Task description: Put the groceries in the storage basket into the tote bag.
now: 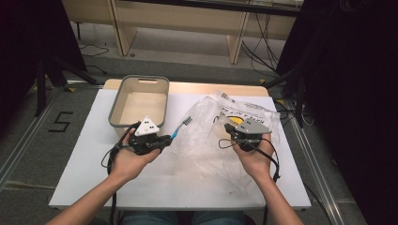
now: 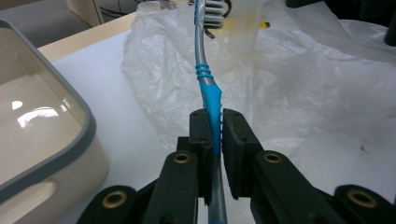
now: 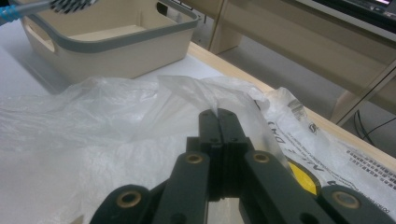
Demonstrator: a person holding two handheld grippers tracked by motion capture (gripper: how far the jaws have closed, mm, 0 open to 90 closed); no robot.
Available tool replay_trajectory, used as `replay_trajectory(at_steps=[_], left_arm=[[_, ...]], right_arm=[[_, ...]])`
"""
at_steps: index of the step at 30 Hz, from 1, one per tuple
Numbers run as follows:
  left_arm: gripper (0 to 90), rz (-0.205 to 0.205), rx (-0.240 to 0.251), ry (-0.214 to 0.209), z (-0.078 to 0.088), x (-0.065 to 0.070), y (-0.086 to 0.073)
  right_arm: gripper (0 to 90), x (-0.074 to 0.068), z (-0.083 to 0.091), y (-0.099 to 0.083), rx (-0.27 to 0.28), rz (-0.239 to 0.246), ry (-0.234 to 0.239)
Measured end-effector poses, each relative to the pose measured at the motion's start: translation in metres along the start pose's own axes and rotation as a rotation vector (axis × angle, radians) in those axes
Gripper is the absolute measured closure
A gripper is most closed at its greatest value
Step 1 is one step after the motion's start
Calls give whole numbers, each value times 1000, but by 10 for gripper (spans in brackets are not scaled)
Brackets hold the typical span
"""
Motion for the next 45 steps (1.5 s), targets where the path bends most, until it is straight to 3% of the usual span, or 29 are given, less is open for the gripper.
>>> replay_trajectory(at_steps=[13,23,27,34,45], left_arm=[[822,-90,-48,-82,-15,51,-12],[822,-138,-103,-101,-36,74,-19],[822,-136,-117,-100,-45,79,-19],[822,-143,-138,-63,-58,78,-16],[822,-112,-147,-33,-80,75,-7]], right_arm=[[900,-1,-1,0,2,-4,4],[900,-2,0,2,9,-8,7],[900,-2,1,2,8,-2,7],[900,-4,0,3,14,-4,10],[900,-5,1,5,17,0,14]])
Point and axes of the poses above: each handheld gripper's, and its own axes: z roughly backward along the jaws, y roughly out of its top, x roughly to its right, the point moved 9 cm from there along -z, roughly forward along the jaws, and after that the axes turned 2 degrees about -x, right-handed, at the moved point
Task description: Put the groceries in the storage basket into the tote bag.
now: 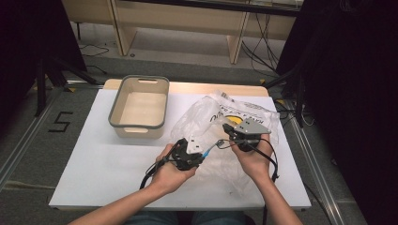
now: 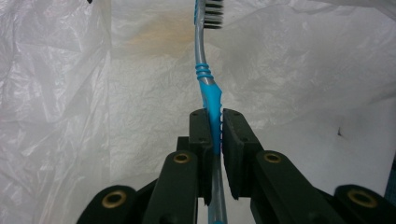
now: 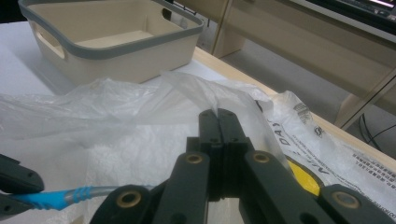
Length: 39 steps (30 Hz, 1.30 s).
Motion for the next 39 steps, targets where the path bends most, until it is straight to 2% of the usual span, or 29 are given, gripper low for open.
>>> replay_trajectory(at_steps=[9,18,39], left_arm=[[822,6,0,5,-6,-3,6],[822,42,17,21,-10,-8,13],[821,70,2,43,-36,-10,27]], right_arm=[[900,1,0,0,2,-3,0],[900,-1,0,0,0,-1,2],[900,-2,0,1,6,-5,7]])
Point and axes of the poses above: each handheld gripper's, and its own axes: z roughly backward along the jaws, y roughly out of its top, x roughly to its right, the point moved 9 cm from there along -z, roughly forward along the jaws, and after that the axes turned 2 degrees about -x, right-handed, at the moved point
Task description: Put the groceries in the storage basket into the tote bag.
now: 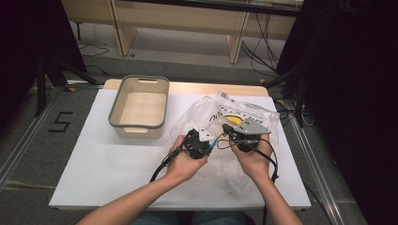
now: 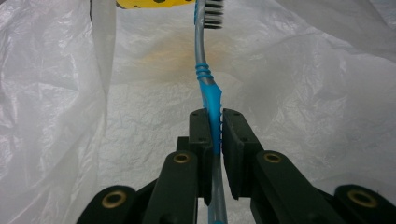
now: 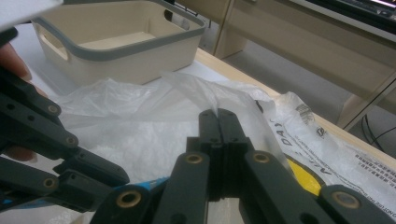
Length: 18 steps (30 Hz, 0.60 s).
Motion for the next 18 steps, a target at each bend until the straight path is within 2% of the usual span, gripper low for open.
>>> replay_trajectory(at_steps=[18], left_arm=[[821,14,-24,28,-21,-4,5]], right_arm=[[900,-1,0,1,5,-7,4]])
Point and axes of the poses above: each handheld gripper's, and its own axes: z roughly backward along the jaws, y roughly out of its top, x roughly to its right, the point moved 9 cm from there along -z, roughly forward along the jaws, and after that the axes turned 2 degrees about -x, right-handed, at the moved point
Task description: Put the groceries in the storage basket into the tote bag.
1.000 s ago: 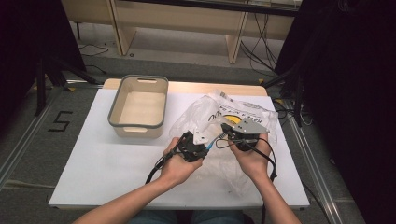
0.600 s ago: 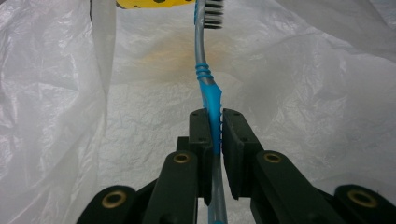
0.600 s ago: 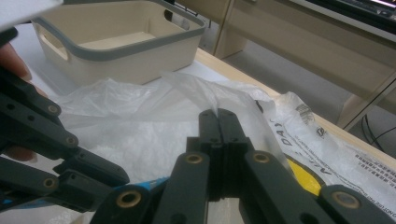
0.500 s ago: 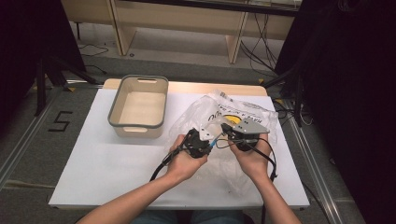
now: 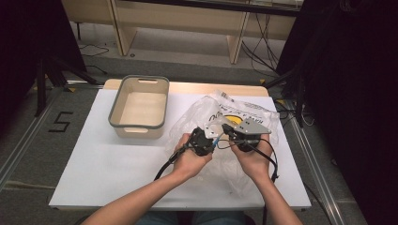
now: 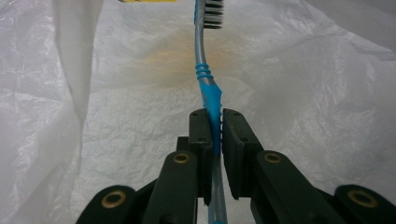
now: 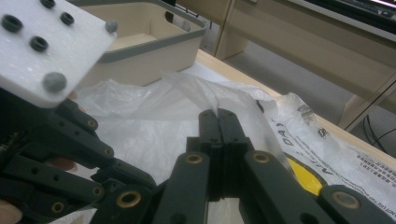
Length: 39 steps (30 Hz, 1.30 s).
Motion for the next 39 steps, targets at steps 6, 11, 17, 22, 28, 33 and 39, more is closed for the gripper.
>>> replay_trajectory(at_steps=[6,11,17,22,28,33,39], left_arm=[[821,6,-11,10,-8,-1,-1],[820,5,-13,19,-13,-3,0],[820,2,1,36,-17,-5,2],[819,-2,33,44,-18,-4,5],[819,-2,80,53,-21,-5,11],[817,-4,117,57,-27,-5,16],[725,-13,131,43,-29,-3,16]], right_arm=[[900,0,0,0,1,-2,2],[900,0,0,0,2,-2,2],[900,1,0,0,3,-1,2],[900,1,0,0,3,-1,1],[900,1,0,0,1,-2,0],[900,2,0,0,-2,-6,-4],[900,4,1,-2,-3,-7,-6]])
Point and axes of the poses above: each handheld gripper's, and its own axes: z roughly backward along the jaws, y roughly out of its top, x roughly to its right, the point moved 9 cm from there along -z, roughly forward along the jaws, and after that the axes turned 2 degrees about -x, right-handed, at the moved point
